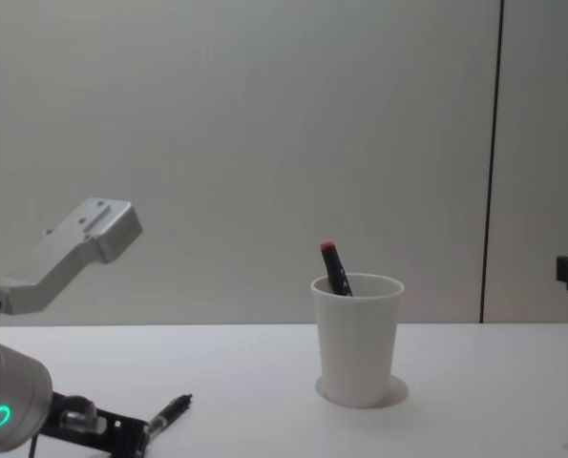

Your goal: Place the pen into the pen holder.

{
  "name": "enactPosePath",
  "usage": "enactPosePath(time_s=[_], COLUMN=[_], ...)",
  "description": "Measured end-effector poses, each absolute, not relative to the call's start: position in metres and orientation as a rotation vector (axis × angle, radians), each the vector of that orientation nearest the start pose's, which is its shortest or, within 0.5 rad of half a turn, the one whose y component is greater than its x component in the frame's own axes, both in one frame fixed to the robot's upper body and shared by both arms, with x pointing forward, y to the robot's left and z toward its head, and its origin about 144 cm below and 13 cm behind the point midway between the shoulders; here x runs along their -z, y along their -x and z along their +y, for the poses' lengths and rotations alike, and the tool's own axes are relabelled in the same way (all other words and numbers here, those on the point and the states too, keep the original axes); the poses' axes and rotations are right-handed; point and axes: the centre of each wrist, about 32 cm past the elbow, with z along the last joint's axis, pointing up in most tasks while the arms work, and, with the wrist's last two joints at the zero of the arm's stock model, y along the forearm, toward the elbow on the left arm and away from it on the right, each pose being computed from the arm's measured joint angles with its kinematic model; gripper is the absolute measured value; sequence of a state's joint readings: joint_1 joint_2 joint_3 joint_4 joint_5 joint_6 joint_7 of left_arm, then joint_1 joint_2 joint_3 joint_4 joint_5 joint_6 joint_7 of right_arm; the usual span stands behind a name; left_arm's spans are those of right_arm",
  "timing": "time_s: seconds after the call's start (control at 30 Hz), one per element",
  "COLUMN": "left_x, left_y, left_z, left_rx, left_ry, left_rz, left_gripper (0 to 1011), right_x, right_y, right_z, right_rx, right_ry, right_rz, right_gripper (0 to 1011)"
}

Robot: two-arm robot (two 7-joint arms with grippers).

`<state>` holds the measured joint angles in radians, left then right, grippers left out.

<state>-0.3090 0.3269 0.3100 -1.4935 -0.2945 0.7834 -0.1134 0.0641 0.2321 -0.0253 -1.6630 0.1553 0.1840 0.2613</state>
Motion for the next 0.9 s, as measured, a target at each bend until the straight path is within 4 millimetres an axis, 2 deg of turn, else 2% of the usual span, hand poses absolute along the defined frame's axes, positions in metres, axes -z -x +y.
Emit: enactPosePath(time_s=[0.9], left_x=[-1.221], left_y=[-0.522], left_z=[0.247], left_rx=[-1.204], left_ry=[-0.506], left_rz=[0.247], left_gripper=[139], right_x=[-1.197], right_y=[-0.475], right_z=[-0.281], right_rx=[1.276], right_ry=[0.09], right_rz=[-0.023], right_gripper=[1001])
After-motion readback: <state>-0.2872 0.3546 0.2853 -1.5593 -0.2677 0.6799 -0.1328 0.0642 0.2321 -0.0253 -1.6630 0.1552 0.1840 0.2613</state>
